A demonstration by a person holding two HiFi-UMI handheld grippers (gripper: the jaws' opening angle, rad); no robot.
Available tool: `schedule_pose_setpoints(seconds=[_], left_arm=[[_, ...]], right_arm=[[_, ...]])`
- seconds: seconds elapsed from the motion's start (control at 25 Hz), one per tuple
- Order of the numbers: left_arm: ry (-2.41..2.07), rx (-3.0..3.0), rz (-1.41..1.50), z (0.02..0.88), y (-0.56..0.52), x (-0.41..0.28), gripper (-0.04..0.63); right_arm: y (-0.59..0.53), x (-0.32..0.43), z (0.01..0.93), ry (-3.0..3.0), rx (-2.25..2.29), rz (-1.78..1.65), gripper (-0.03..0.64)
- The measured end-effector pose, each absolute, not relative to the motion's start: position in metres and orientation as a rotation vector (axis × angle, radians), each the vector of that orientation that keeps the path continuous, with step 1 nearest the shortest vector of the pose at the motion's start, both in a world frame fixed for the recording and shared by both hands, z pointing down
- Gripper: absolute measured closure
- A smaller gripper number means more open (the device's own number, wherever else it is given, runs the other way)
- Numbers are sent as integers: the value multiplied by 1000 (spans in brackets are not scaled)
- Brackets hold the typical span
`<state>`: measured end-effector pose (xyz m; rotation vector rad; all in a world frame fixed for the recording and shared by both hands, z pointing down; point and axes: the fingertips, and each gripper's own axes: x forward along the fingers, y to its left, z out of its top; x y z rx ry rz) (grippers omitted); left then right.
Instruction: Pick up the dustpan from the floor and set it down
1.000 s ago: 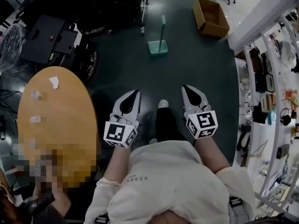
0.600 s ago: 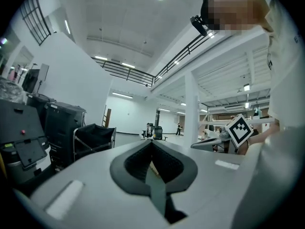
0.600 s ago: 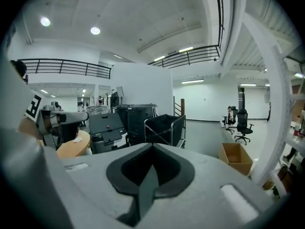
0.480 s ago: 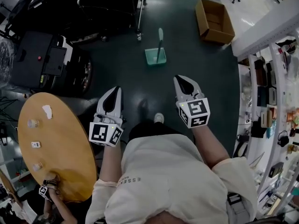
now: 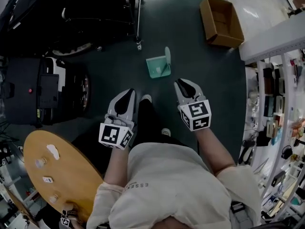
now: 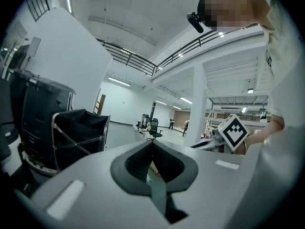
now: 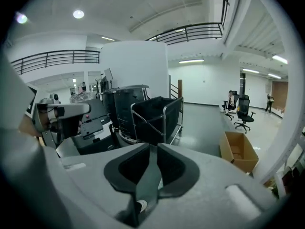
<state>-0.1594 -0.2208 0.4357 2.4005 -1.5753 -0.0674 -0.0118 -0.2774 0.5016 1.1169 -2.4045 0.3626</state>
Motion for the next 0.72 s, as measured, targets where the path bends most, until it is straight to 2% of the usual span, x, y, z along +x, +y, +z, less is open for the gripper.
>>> schedule_pose_setpoints(seconds=[0.16,0.32,0.4,0.72], left_arm=[[-1397,2430,-35,449,-304,-173,578],[-1411,2464,18,481,-384,-197,578],[-1406,2436,8,501,-407,-206,578],[-1303,2330,16,580,-434,-199,578]], right_arm=[[-350,-29,547,-2301,1168,406,563],[-421,-33,621,-2156,1217,486,443],[-443,-33,662,-2084,1228,572,410],[-493,-31,772,-1915,1185,749,385]])
